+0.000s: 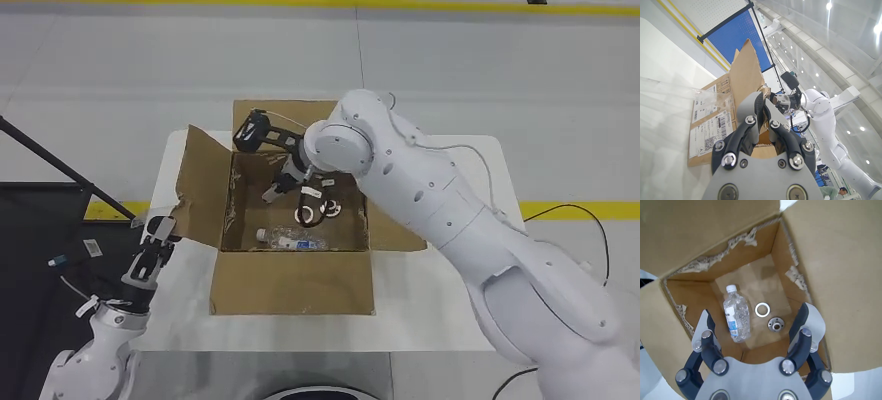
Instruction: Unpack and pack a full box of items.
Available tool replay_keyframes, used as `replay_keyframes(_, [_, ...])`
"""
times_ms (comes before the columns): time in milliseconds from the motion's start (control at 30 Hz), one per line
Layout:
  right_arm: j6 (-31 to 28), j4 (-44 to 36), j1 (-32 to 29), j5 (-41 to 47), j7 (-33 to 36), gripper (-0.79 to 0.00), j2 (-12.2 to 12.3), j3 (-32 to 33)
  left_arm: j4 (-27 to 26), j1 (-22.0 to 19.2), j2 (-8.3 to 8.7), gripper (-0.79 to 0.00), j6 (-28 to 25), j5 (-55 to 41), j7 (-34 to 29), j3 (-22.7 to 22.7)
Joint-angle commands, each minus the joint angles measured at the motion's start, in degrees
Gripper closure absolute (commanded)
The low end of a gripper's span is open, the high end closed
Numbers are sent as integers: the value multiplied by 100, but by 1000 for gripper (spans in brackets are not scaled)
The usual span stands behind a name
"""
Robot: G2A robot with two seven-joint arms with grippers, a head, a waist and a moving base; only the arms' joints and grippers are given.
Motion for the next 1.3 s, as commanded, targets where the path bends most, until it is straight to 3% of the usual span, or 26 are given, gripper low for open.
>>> replay_keyframes(0, [146, -732, -391, -255, -191, -785, 337, 516, -62, 7, 2, 0, -7, 75, -36, 36])
replay_keyframes(33, [210, -1126, -640, -395, -195, -785, 499, 775, -87, 5, 3, -43, -2, 105, -56, 57])
replay_keyframes(100, [332, -1975, -1232, -660, -177, -785, 817, 1379, -131, -4, 5, -336, 19, 169, -89, 110])
replay_keyframes(167, [370, -2816, -1916, -857, -119, -785, 1098, 2037, -168, -22, 6, -785, 45, 258, -119, 167])
replay_keyframes(233, [446, -3546, -2566, -1124, 1, -785, 1317, 2624, -197, -46, 8, -785, 69, 330, -145, 237])
replay_keyframes(633, [446, -3552, -2707, -1064, -188, -785, 1339, 2724, -186, -273, 18, -785, 291, 709, -204, 574])
replay_keyframes(967, [-175, -4073, -3801, -96, -502, -785, 1662, 4207, -191, -431, 39, -785, 268, 791, -404, 811])
replay_keyframes(1267, [-284, -4137, -4661, 1059, -463, -785, 1875, 5279, -87, -597, 57, -785, 434, 904, -527, 1013])
